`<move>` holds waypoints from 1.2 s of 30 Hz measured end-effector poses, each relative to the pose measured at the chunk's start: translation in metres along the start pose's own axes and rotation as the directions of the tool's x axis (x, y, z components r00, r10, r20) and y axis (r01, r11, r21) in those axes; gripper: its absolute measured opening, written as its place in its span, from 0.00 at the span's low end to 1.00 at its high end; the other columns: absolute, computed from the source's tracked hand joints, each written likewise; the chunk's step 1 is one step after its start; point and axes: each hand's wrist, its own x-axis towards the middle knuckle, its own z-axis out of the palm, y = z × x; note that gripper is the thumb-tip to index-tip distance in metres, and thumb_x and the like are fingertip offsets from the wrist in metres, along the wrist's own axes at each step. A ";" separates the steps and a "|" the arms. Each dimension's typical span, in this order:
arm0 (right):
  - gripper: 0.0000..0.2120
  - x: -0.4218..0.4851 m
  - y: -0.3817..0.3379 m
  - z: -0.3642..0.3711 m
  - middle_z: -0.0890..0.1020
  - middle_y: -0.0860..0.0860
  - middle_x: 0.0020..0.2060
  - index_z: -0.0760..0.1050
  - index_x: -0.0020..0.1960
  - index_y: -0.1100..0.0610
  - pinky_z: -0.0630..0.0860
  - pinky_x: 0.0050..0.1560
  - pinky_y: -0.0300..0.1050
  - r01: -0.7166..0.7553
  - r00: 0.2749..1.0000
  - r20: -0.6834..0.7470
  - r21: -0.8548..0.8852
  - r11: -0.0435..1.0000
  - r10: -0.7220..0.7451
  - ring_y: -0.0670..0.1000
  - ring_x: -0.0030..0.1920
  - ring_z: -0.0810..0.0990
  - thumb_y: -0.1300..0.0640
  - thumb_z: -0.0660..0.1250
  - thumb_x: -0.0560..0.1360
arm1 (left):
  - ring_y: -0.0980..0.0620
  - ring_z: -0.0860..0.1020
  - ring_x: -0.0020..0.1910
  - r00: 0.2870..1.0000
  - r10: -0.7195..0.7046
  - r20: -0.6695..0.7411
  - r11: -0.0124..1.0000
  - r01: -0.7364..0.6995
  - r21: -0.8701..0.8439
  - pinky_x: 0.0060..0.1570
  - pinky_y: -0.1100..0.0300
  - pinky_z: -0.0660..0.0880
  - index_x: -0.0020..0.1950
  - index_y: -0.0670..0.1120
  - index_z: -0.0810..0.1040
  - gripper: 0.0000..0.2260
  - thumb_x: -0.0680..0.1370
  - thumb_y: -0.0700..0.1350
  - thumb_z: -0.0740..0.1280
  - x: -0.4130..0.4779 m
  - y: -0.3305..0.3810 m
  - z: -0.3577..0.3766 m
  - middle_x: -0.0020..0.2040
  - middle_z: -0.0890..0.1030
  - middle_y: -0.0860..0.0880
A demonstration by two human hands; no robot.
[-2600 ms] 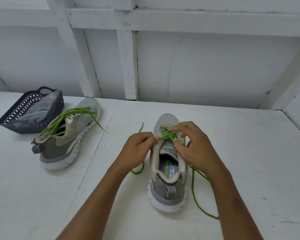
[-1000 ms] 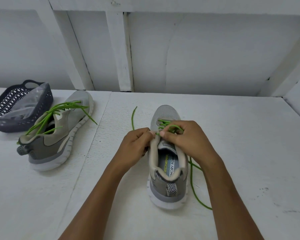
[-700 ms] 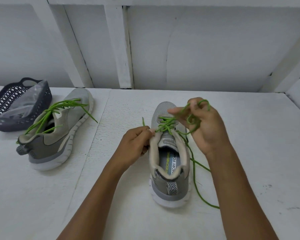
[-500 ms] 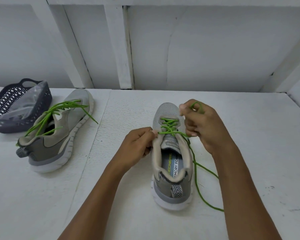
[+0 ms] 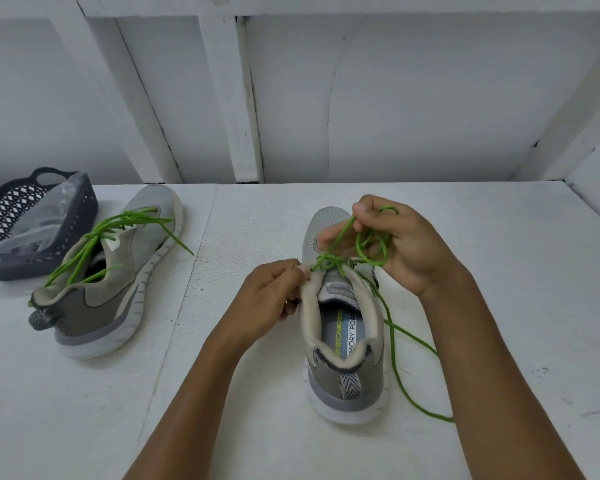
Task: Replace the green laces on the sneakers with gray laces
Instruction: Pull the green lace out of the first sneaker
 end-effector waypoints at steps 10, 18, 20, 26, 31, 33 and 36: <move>0.13 -0.002 -0.002 -0.019 0.66 0.45 0.23 0.69 0.42 0.57 0.64 0.27 0.41 -0.086 0.943 -0.321 -0.483 0.871 -0.085 0.46 0.24 0.62 0.52 0.69 0.78 | 0.49 0.71 0.30 1.000 -0.007 0.015 0.998 0.006 0.055 0.34 0.55 0.66 0.30 0.48 0.69 0.16 0.76 0.52 0.63 0.000 0.004 -0.004 0.30 0.70 0.49; 0.23 -0.025 0.004 -0.023 0.82 0.44 0.42 0.77 0.45 0.48 0.77 0.47 0.47 -0.194 0.980 -0.183 -0.819 0.540 0.074 0.47 0.43 0.81 0.33 0.76 0.61 | 0.59 0.76 0.42 0.991 0.129 -0.035 0.963 -0.117 0.241 0.40 0.59 0.74 0.57 0.61 0.75 0.12 0.75 0.49 0.66 0.006 0.015 0.005 0.48 0.77 0.59; 0.18 -0.025 0.007 -0.023 0.83 0.45 0.42 0.78 0.44 0.48 0.78 0.50 0.49 -0.181 0.982 -0.179 -0.805 0.565 0.060 0.48 0.45 0.82 0.38 0.77 0.64 | 0.60 0.75 0.51 0.978 0.208 -0.013 0.918 -0.191 0.348 0.46 0.61 0.74 0.60 0.60 0.76 0.15 0.73 0.50 0.66 0.010 0.021 0.006 0.53 0.75 0.59; 0.10 -0.030 0.014 -0.024 0.83 0.45 0.37 0.80 0.42 0.54 0.74 0.44 0.38 -0.154 0.985 -0.168 -0.691 0.706 0.051 0.40 0.39 0.80 0.48 0.75 0.71 | 0.51 0.74 0.58 0.918 0.344 0.198 0.631 -0.382 0.675 0.54 0.50 0.73 0.52 0.53 0.83 0.12 0.71 0.51 0.66 0.021 0.035 0.013 0.58 0.78 0.53; 0.15 -0.033 0.018 -0.025 0.83 0.44 0.37 0.80 0.43 0.56 0.72 0.44 0.36 -0.147 0.984 -0.172 -0.607 0.781 0.052 0.40 0.39 0.79 0.44 0.74 0.69 | 0.48 0.75 0.58 0.893 0.380 0.243 0.523 -0.424 0.739 0.53 0.44 0.73 0.50 0.51 0.83 0.09 0.73 0.52 0.72 0.025 0.038 0.021 0.58 0.80 0.52; 0.20 -0.034 0.019 -0.025 0.83 0.44 0.38 0.80 0.44 0.56 0.73 0.46 0.38 -0.138 0.985 -0.164 -0.592 0.794 0.049 0.41 0.41 0.80 0.40 0.73 0.65 | 0.47 0.76 0.58 0.877 0.413 0.244 0.495 -0.441 0.749 0.52 0.44 0.73 0.50 0.50 0.84 0.09 0.73 0.51 0.71 0.025 0.038 0.023 0.58 0.81 0.51; 0.23 -0.035 0.020 -0.025 0.84 0.45 0.40 0.80 0.45 0.56 0.73 0.48 0.38 -0.132 0.986 -0.161 -0.579 0.804 0.046 0.41 0.43 0.81 0.38 0.71 0.63 | 0.47 0.77 0.56 0.863 0.438 0.253 0.470 -0.459 0.754 0.51 0.46 0.72 0.49 0.51 0.84 0.09 0.73 0.52 0.70 0.023 0.037 0.024 0.56 0.81 0.51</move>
